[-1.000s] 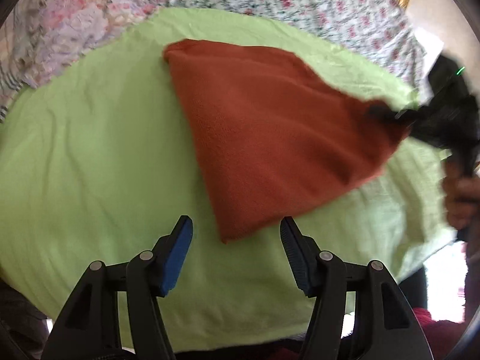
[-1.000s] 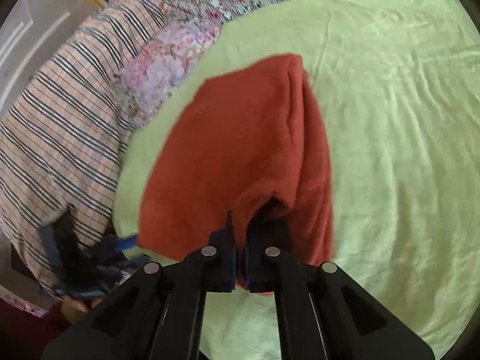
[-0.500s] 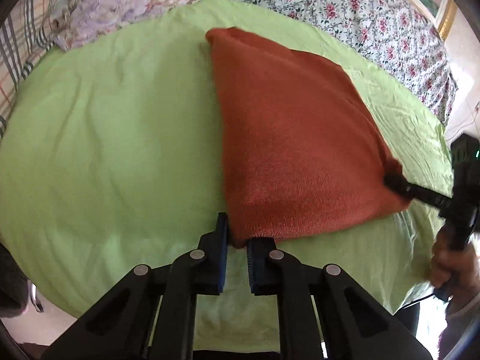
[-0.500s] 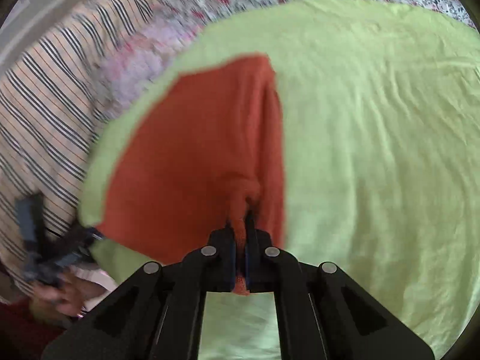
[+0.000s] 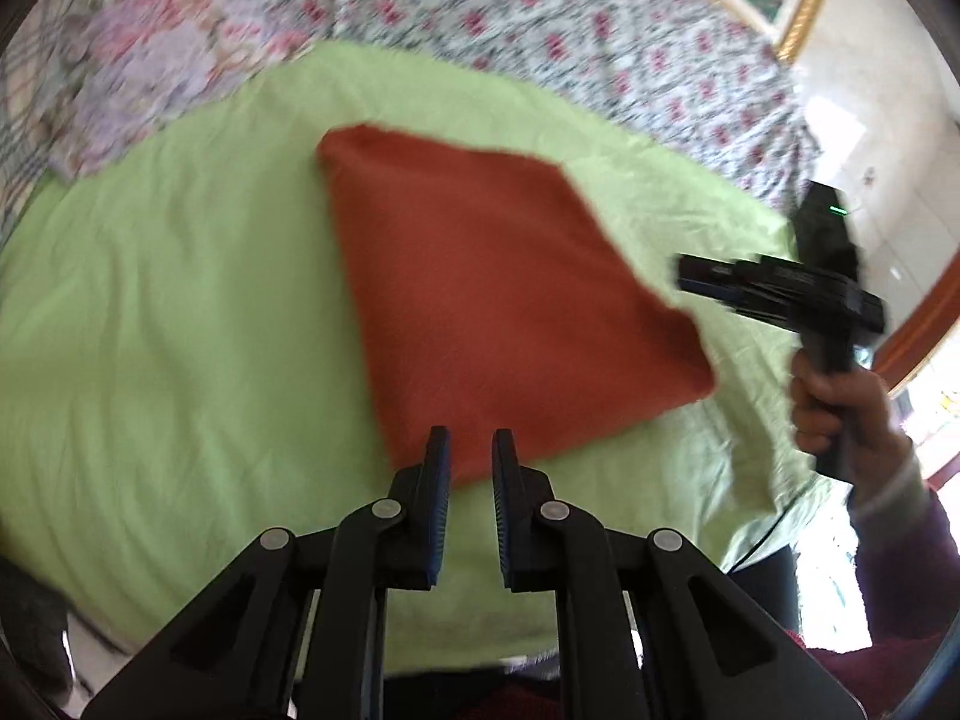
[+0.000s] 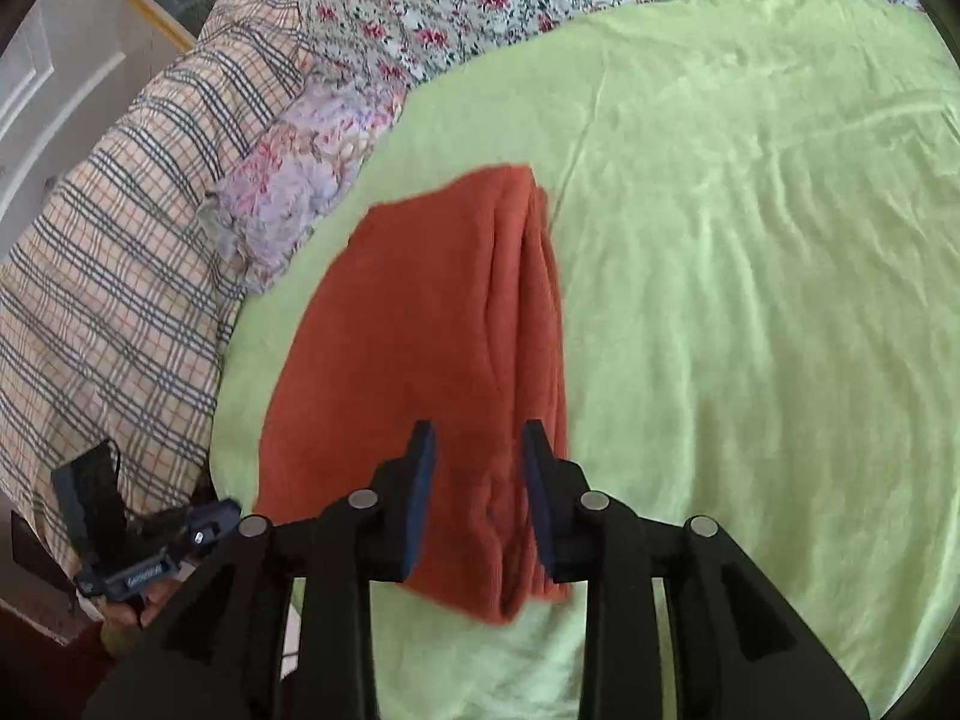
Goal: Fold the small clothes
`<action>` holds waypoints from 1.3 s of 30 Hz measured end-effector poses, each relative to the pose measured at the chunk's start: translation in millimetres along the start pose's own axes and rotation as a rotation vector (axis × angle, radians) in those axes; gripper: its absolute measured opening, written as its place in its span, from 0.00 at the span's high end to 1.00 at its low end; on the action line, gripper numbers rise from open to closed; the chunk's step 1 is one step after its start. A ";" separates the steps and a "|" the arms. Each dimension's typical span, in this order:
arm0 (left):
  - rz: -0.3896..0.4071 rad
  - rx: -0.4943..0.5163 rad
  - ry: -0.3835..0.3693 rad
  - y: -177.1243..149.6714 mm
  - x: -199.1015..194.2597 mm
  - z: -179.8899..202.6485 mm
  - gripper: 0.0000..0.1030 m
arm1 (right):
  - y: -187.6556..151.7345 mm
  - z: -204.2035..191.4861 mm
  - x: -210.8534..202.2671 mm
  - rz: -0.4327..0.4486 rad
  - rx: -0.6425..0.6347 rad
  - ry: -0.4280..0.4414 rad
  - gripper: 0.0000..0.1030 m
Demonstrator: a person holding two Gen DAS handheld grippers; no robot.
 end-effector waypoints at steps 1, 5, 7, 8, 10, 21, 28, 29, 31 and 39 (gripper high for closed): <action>0.003 0.005 -0.002 6.1 3.9 0.3 0.88 | 9.6 -3.1 6.7 0.007 -0.001 0.006 0.70; -0.009 0.006 -0.018 17.5 26.7 0.0 0.83 | 37.8 -7.9 40.7 -0.016 0.010 0.019 0.70; -0.039 -0.001 -0.022 15.0 37.4 -6.6 0.83 | 47.5 -7.1 58.2 -0.037 0.007 0.023 0.70; -0.060 -0.015 -0.023 11.4 44.3 -10.5 0.83 | 49.6 -7.7 65.9 -0.053 0.000 0.028 0.70; -0.095 -0.037 -0.056 5.0 55.5 -12.6 0.83 | 55.7 -2.0 73.8 -0.065 -0.003 -0.004 0.90; -0.123 -0.057 -0.062 -2.6 70.0 -15.4 0.80 | 84.9 14.9 43.5 0.060 0.009 -0.048 0.96; -0.132 -0.041 -0.060 -1.9 72.4 -8.9 0.71 | 71.0 -9.0 73.0 -0.012 -0.105 -0.115 0.52; -0.131 -0.048 -0.065 -1.7 72.6 -8.6 0.71 | 67.2 -4.7 82.2 -0.039 -0.094 -0.126 0.59; -0.136 -0.057 -0.076 -0.6 73.1 -7.6 0.71 | 66.7 -2.3 88.1 -0.050 -0.061 -0.102 0.89; -0.142 -0.092 -0.120 -1.9 81.5 -7.6 0.71 | 66.9 12.5 102.4 -0.045 -0.085 -0.154 0.90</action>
Point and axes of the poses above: each gripper's, at about its wrist camera, not at the fingertips, and x roughly the way its jaws point, z to its right, y to its top, the point moved 10 cm from there along x, roughly the way its jaws point, and after that the axes turned 15 degrees about -y, right-handed, at the moved point
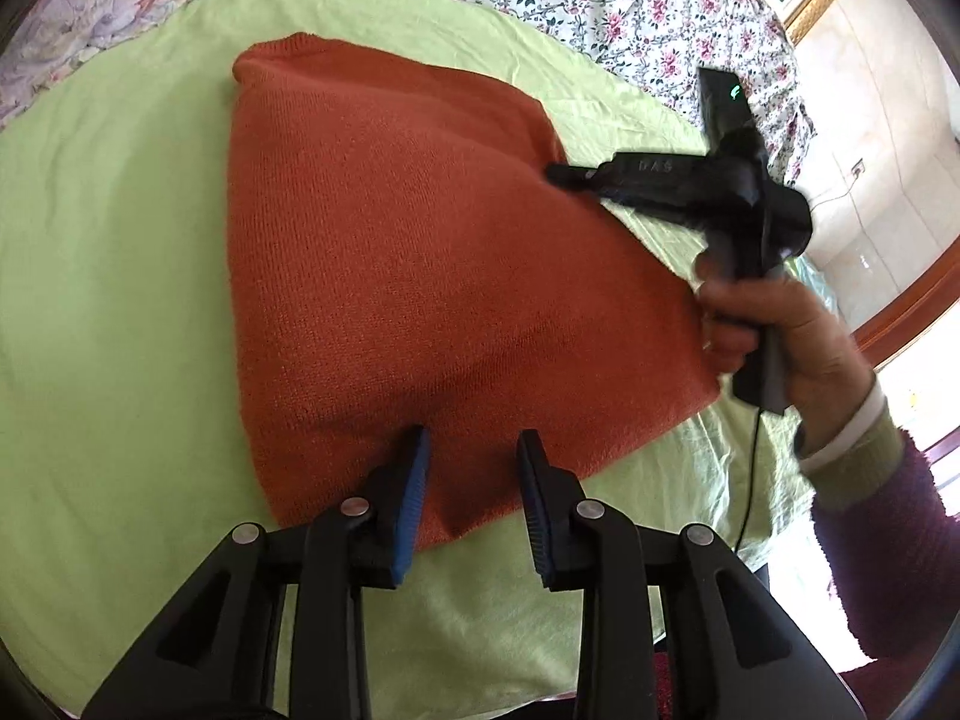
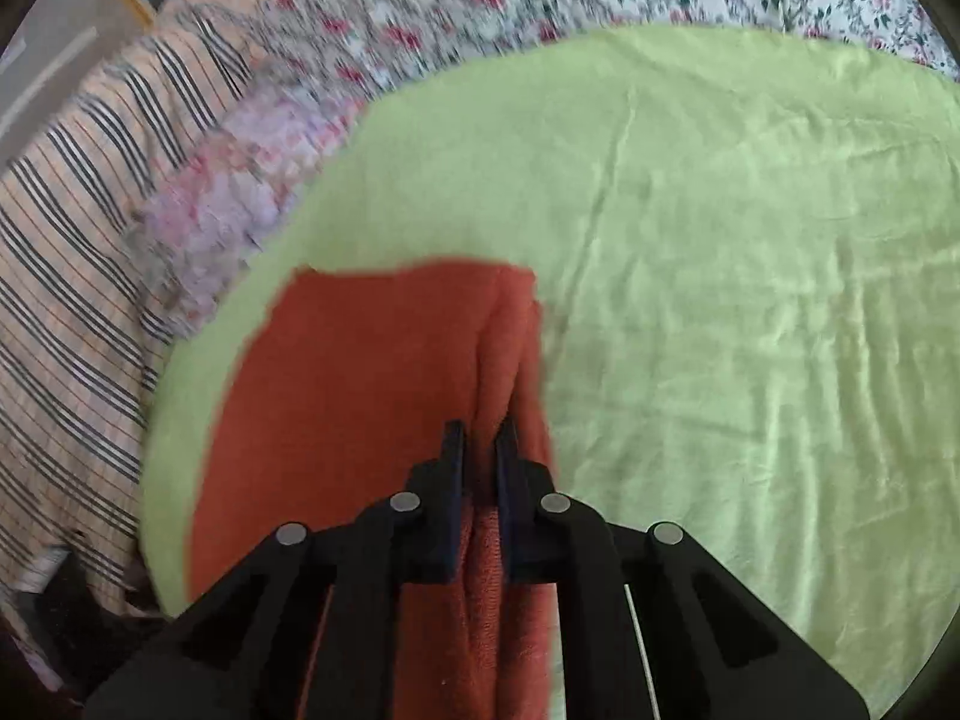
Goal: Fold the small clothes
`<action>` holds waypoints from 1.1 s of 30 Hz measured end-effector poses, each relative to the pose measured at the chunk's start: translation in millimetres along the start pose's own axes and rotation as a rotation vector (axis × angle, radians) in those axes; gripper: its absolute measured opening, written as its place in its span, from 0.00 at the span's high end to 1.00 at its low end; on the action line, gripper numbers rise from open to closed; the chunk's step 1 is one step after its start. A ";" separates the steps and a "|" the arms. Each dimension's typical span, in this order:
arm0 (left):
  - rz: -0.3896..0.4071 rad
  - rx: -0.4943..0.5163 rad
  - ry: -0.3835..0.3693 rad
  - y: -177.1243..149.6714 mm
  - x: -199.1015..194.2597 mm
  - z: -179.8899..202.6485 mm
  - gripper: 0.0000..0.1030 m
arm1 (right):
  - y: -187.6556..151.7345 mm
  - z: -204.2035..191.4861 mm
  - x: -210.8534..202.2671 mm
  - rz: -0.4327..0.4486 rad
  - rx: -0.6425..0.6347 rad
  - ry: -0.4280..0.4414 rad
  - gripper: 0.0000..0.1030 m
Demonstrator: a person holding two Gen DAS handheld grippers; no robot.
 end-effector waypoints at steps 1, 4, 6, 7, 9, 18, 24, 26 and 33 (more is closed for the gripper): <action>0.003 -0.007 -0.005 0.2 -0.8 -0.9 0.71 | -0.4 1.1 1.9 0.003 0.021 0.021 0.90; 0.008 -0.019 -0.007 0.1 -2.4 -2.3 0.71 | 3.4 6.2 -14.6 0.022 0.059 0.005 0.87; 0.005 -0.008 0.010 0.8 -2.0 -1.2 0.71 | 5.0 1.3 -40.6 0.085 0.017 -0.063 0.82; 0.006 -0.006 0.015 -1.6 -3.1 -0.7 0.71 | 4.5 -6.8 -57.3 0.121 -0.003 -0.053 0.82; 0.012 -0.008 0.022 -1.9 -3.3 -0.6 0.71 | -5.5 -24.6 -79.4 0.143 -0.014 0.038 0.82; 0.021 -0.003 0.054 -7.9 -4.4 4.3 0.70 | -81.2 0.5 -48.3 0.089 -0.035 0.006 1.00; 0.018 0.017 0.075 -20.4 -9.4 10.2 0.64 | -84.1 7.6 -60.2 0.086 0.001 0.017 1.00; 0.017 0.023 0.080 -22.4 -14.2 9.1 0.64 | -88.2 10.3 -67.2 0.085 -0.001 0.004 1.00; 0.027 0.033 0.093 -31.4 -27.1 16.7 0.60 | -112.1 50.9 -81.9 0.029 0.057 -0.153 0.89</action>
Point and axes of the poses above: each gripper's, at about its wrist camera, not at the fingertips, and x roughly the way its jaws point, z to its right, y to its top, the point moved 10 cm from there along x, roughly the way its jaws point, and after that the axes turned 15 degrees about -y, right-handed, at the moved point
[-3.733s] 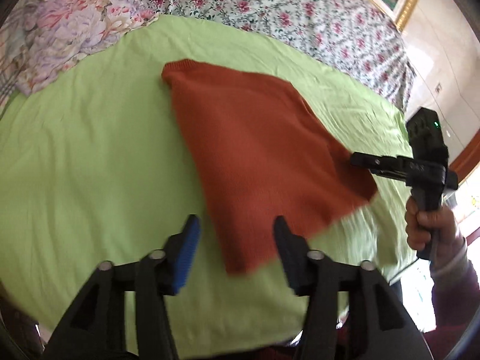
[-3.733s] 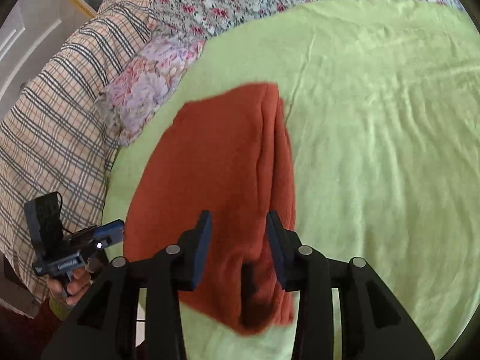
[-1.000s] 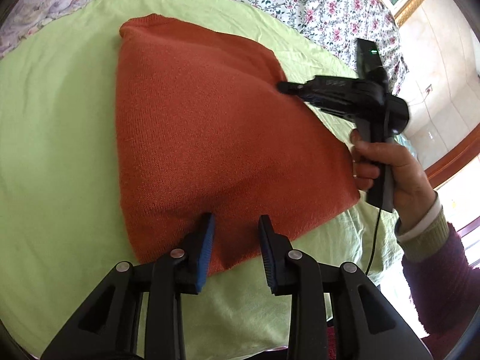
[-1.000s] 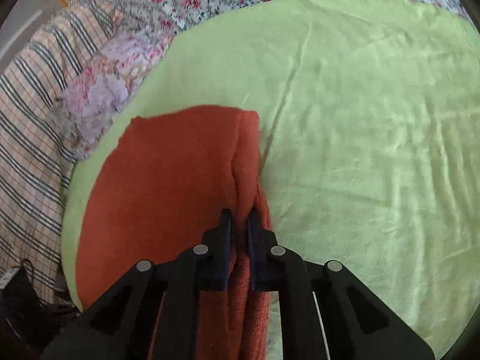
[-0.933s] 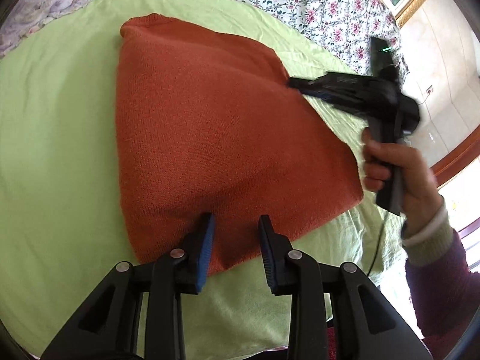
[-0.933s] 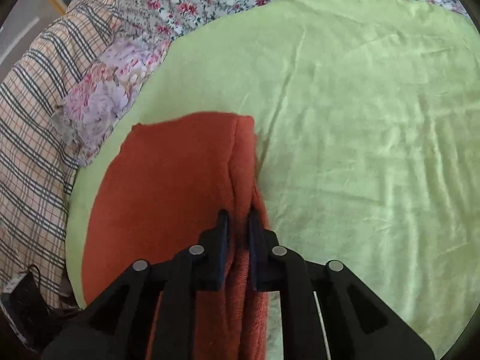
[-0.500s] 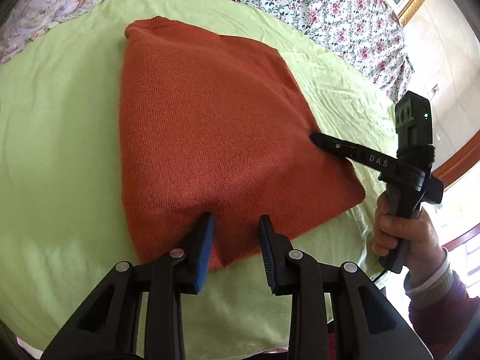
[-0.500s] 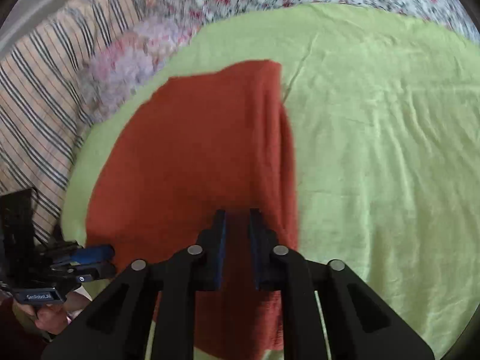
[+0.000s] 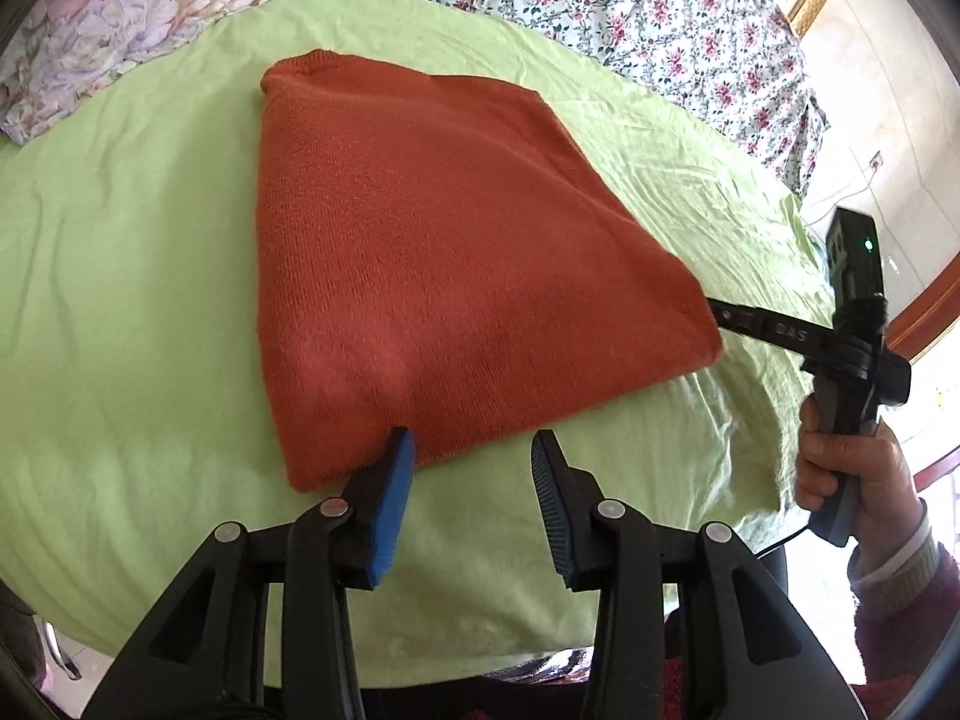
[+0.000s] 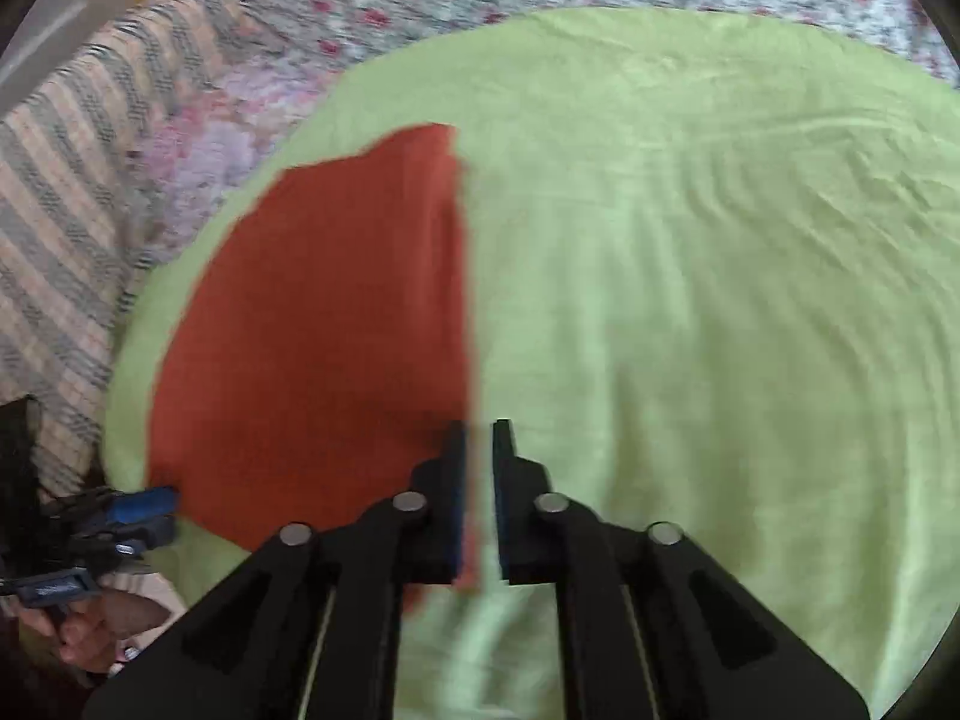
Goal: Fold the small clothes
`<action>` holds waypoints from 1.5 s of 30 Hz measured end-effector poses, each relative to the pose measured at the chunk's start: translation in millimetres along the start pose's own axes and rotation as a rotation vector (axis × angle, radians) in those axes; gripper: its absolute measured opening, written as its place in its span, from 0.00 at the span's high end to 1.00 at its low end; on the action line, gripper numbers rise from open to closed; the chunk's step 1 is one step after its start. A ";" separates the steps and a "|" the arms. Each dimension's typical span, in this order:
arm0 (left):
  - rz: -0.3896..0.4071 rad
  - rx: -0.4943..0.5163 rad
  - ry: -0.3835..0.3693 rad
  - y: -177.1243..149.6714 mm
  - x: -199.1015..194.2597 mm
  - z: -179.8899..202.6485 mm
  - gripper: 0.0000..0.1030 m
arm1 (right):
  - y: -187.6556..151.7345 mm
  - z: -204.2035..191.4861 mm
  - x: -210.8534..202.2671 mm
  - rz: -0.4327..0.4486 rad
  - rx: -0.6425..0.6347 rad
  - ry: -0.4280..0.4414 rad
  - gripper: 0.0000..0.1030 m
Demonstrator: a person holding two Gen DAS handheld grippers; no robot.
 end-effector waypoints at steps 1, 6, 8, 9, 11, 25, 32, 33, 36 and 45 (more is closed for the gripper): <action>0.001 0.005 0.003 -1.5 -1.8 2.0 0.59 | -4.6 8.3 -5.5 -0.002 0.042 0.025 0.89; 0.015 0.043 0.021 -2.2 -11.7 14.6 0.54 | -16.3 21.9 -31.1 0.027 0.085 0.031 0.89; 0.028 0.058 0.032 -1.1 -17.9 18.0 0.49 | -16.1 18.8 -38.3 0.035 0.084 0.048 0.89; 0.037 0.065 0.034 -0.7 -22.1 20.5 0.48 | -14.9 15.9 -41.6 0.042 0.080 0.054 0.89; 0.052 0.077 0.049 1.0 -29.6 24.6 0.40 | -13.4 7.8 -49.2 0.057 0.067 0.067 0.89; 0.109 0.045 0.133 -2.3 -61.4 9.6 0.26 | -21.3 -4.8 -75.2 0.090 0.057 0.107 0.70; 0.097 0.035 0.187 -6.9 -67.0 -3.6 0.24 | -41.6 -9.3 -87.1 0.093 0.037 0.108 0.49; 0.095 0.033 0.194 -8.0 -67.0 -4.3 0.24 | -43.0 -8.1 -86.2 0.087 0.033 0.107 0.47; 0.088 0.024 0.208 -10.6 -67.4 -7.6 0.22 | -50.4 -11.2 -83.5 0.065 0.021 0.112 0.44; 0.074 0.035 0.259 -7.2 -64.2 -9.8 0.21 | -51.2 -36.4 -82.0 0.060 -0.028 0.149 0.37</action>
Point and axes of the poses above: each gripper's, at about its wrist camera, not at the fingertips, and x roughly the way its jaws point, z to its right, y to its top, the point moved 10 cm from there along x, roughly the way its jaws point, and after that the axes turned 15 degrees about -y, right-handed, at the moved point
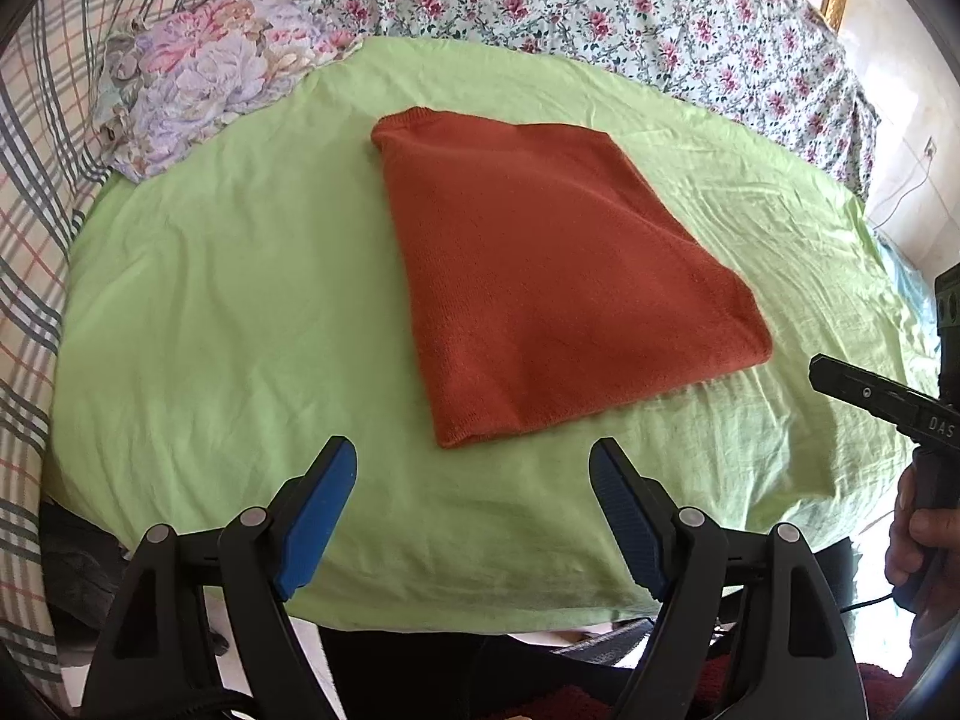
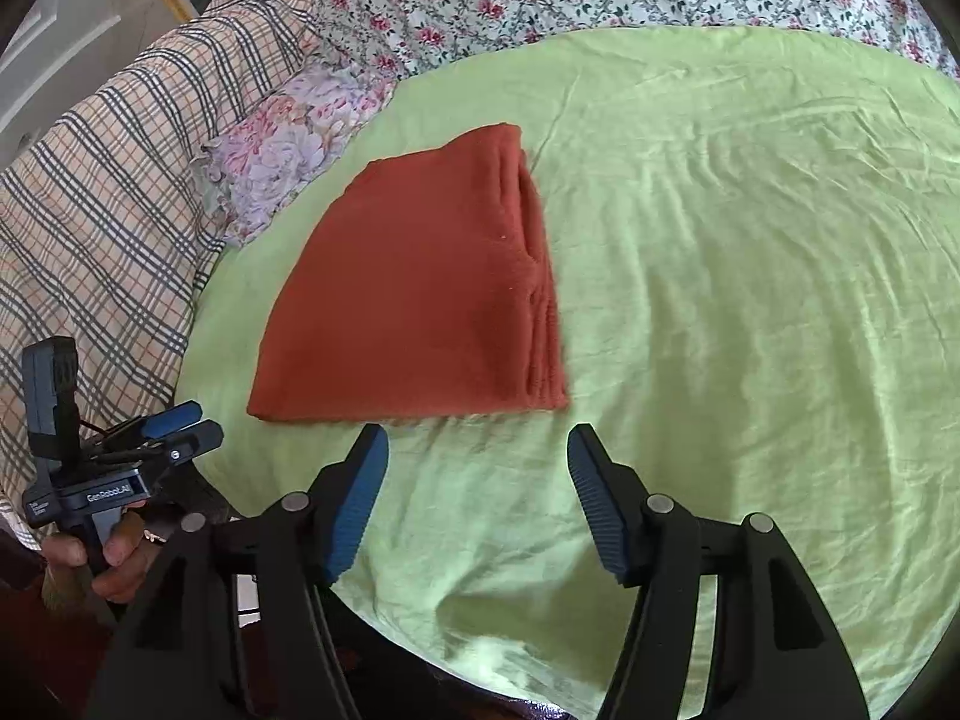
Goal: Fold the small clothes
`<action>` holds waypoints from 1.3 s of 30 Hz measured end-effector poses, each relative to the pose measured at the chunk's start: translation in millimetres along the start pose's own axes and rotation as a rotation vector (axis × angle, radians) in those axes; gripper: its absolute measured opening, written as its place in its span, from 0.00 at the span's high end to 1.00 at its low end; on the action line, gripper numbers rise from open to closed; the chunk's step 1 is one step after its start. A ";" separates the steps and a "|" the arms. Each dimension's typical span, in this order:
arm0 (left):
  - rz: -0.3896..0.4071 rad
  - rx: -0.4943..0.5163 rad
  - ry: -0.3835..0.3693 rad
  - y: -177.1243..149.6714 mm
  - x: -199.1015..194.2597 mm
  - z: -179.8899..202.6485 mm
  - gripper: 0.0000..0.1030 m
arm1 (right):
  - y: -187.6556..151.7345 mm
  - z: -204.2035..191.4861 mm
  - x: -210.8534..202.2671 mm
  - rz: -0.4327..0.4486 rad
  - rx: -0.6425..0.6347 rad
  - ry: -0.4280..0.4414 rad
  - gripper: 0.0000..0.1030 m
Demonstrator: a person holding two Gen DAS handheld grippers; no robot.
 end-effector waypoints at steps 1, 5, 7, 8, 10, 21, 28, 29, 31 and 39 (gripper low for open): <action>0.005 0.002 0.005 0.8 -0.8 0.5 0.21 | 0.8 -2.7 1.7 -0.003 -0.006 0.002 0.35; 0.012 0.007 0.028 1.9 -2.4 0.9 0.20 | 3.4 -15.0 9.0 -0.025 -0.037 0.020 0.33; 0.014 0.008 0.038 2.3 -2.9 -0.4 0.20 | 5.4 -21.0 10.5 -0.027 -0.058 0.024 0.33; 0.015 0.006 0.042 2.8 -3.3 -1.8 0.20 | 6.2 -23.9 10.9 -0.027 -0.070 0.022 0.33; 0.024 -0.002 0.042 3.2 -4.7 -3.4 0.20 | 7.4 -28.3 10.8 -0.023 -0.091 0.018 0.31; 0.030 -0.037 0.042 16.5 3.0 -11.2 0.18 | 24.5 -34.4 13.5 0.005 -0.143 0.004 0.26; 0.011 -0.022 0.073 23.7 11.6 -3.8 0.16 | 37.5 -36.3 23.9 0.005 -0.157 0.001 0.25; 0.001 -0.015 0.085 23.0 13.4 -3.4 0.16 | 37.5 -36.9 24.3 0.003 -0.160 0.004 0.25; -0.011 -0.006 0.105 21.3 15.6 -4.6 0.16 | 36.2 -37.7 26.1 -0.003 -0.167 0.004 0.22; -0.022 -0.018 0.100 24.1 21.7 -8.6 0.15 | 35.1 -37.3 30.0 -0.014 -0.168 -0.007 0.20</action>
Point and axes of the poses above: each gripper's, at about its wrist camera, not at the fingertips, and x roughly the way its jaws point, z to its right, y to its top, the point moved 10 cm from there along x, roughly the way its jaws point, and after that the axes turned 15 degrees about -y, right-handed, at the moved point
